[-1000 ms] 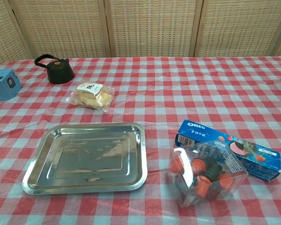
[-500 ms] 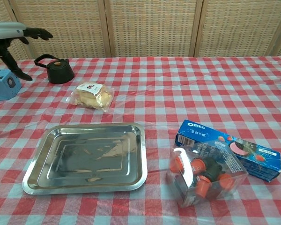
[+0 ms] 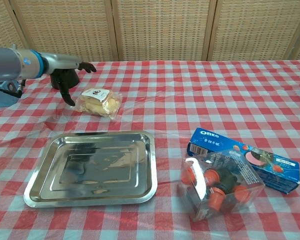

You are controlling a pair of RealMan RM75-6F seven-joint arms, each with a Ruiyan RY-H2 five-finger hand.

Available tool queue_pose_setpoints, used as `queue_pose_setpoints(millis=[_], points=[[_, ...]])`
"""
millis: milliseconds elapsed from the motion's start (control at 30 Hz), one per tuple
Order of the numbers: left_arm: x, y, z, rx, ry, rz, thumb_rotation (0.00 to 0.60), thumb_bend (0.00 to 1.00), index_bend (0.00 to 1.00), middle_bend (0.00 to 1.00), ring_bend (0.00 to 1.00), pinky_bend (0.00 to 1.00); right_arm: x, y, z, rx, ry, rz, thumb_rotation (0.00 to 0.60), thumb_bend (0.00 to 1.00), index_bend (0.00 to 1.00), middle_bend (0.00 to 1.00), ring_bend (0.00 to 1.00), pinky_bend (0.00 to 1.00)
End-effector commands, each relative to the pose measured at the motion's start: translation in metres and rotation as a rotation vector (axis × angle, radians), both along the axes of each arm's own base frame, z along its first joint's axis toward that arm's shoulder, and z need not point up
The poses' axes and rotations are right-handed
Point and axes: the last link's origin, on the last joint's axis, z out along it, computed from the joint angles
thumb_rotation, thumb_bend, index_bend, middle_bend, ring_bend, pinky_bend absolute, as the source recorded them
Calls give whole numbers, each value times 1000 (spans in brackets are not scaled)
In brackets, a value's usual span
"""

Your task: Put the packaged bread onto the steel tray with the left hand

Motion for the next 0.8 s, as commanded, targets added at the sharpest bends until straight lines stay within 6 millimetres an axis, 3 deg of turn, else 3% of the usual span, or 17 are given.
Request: queue_pose_setpoints(millis=[33, 233, 433, 533, 600, 667, 800], points=[[5, 1, -12, -21, 12, -4, 600, 85, 0, 0, 0, 107, -2, -1, 1, -1, -1, -9, 600, 61, 0, 0, 0, 0], [12, 6, -31, -32, 10, -2, 600, 97, 18, 0, 0, 109, -4, -2, 6, -16, -15, -12, 600, 60, 5, 0, 0, 0], [14, 5, -44, -38, 29, -22, 600, 230, 140, 18, 15, 172, -5, -3, 11, -33, -31, -16, 600, 61, 12, 0, 0, 0], [16, 3, -51, -30, 18, -30, 600, 414, 296, 163, 146, 332, -4, -2, 15, -49, -39, -9, 600, 61, 17, 0, 0, 0], [18, 1, -54, -5, 7, -44, 600, 536, 462, 305, 269, 422, -4, -2, 17, -55, -43, -7, 600, 60, 24, 0, 0, 0], [20, 0, -53, 22, -3, -66, 600, 563, 519, 354, 308, 439, -5, -1, 19, -61, -47, -8, 600, 60, 29, 0, 0, 0], [28, -2, -41, 74, -88, -96, 600, 563, 525, 360, 312, 439, -5, 1, 23, -73, -52, -5, 600, 61, 31, 0, 0, 0]])
